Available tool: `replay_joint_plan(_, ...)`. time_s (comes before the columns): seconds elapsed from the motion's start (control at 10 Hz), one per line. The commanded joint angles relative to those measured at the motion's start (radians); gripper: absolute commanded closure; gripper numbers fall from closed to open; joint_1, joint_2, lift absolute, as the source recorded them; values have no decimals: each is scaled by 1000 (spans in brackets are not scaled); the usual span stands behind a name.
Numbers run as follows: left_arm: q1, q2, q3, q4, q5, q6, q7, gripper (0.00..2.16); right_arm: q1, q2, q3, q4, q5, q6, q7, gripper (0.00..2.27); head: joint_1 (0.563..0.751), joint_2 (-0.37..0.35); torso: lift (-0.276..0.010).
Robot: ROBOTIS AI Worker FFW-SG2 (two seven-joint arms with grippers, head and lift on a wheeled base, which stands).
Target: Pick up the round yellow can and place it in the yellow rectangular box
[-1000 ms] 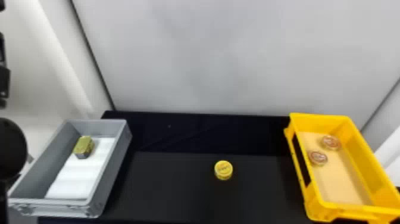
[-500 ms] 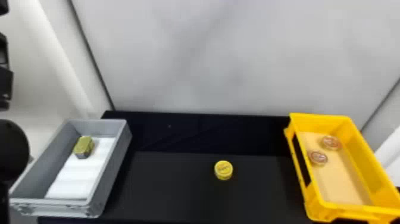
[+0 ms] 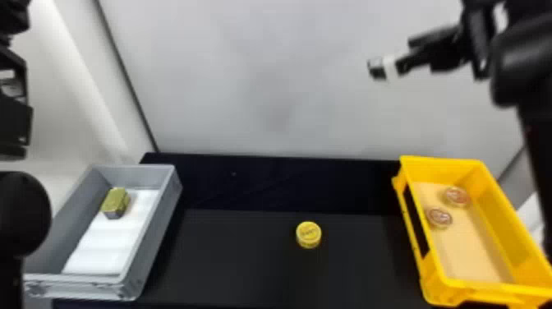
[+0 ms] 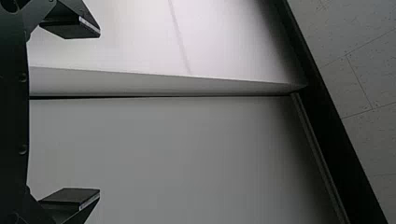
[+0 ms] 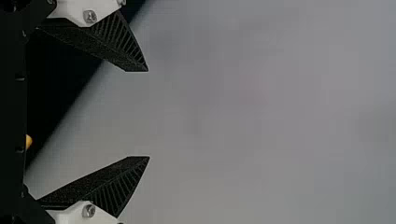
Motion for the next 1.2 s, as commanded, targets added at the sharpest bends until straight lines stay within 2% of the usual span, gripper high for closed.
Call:
replay_joint_plan(0.0,3,-8,-10,12,4,-8,-1,82,104,63,-56,91,106,-4,89,117,694,54,-3)
replay_joint_plan(0.2,1,-11,-14,19,6,-17,-4,82,112,67,-39,201,262,-63,317,114,694,54,-3)
replay_joint_plan(0.3,3,-13,-14,22,6,-20,-4,82,119,67,-33,230,290,-76,354,113,694,54,-3)
replay_joint_plan(0.6,-2,-16,-19,35,6,-32,-4,82,181,84,-57,333,233,-117,293,111,694,54,-3)
replay_joint_plan(1.1,-13,-21,-34,56,8,-49,-4,82,152,132,-27,643,17,-284,152,96,694,54,-3)
